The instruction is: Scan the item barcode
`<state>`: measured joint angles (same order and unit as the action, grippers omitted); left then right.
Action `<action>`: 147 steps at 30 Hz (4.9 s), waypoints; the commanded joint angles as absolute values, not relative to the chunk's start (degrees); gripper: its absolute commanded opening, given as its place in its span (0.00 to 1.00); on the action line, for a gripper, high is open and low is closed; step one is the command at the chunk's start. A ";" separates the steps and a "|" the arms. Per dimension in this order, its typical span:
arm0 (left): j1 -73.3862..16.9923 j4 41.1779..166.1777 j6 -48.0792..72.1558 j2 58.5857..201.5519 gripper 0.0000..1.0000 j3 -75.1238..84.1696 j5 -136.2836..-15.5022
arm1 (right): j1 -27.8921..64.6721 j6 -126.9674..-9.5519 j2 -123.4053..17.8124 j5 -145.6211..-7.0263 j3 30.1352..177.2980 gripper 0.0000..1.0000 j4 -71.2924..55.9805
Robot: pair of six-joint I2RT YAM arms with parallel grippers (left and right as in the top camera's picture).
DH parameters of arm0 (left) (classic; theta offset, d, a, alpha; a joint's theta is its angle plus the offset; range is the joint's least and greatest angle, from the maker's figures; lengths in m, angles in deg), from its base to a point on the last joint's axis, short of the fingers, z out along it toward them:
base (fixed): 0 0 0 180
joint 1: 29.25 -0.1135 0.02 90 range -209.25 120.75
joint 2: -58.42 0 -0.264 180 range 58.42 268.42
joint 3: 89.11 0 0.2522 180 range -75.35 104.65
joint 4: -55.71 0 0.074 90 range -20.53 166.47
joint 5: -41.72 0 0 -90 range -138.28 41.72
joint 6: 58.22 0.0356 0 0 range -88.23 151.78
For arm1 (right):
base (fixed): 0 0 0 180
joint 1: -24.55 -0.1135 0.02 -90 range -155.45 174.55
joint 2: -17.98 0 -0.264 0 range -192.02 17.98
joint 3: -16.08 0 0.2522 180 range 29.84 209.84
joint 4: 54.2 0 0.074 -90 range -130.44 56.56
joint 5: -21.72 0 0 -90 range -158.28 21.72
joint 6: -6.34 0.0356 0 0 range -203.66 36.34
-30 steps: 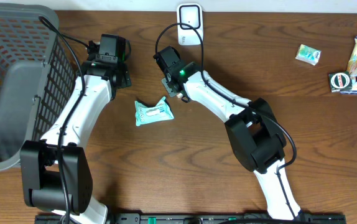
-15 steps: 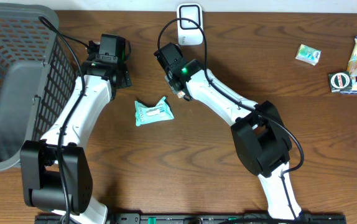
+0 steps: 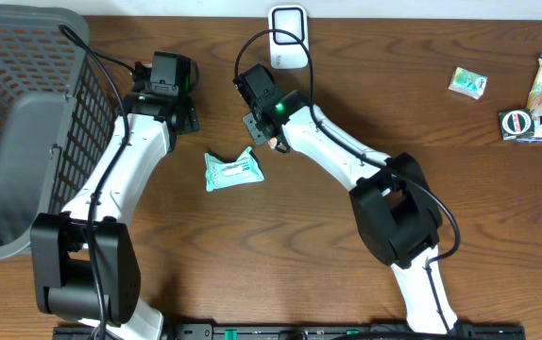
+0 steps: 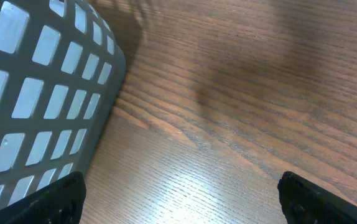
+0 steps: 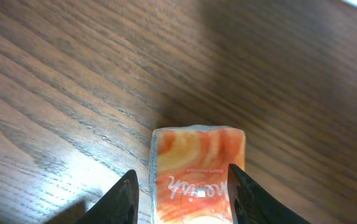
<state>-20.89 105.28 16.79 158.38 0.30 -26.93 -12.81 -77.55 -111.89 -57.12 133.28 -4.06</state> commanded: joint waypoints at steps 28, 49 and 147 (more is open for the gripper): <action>-20.93 105.46 17.10 158.14 0.98 0.98 -26.17 | -12.13 -75.69 -117.55 -57.82 137.54 0.01 0.88; -20.93 105.46 17.10 158.14 0.98 1.00 -26.17 | 9.26 -82.47 -113.61 -126.23 135.00 0.01 5.38; -20.93 105.46 17.10 158.14 0.98 0.98 -26.17 | 16.65 -74.84 -113.07 -157.80 123.90 0.01 -13.17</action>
<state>-20.89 105.28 16.79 158.38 0.30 -26.93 14.29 -74.93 -112.89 -138.50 123.73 -10.77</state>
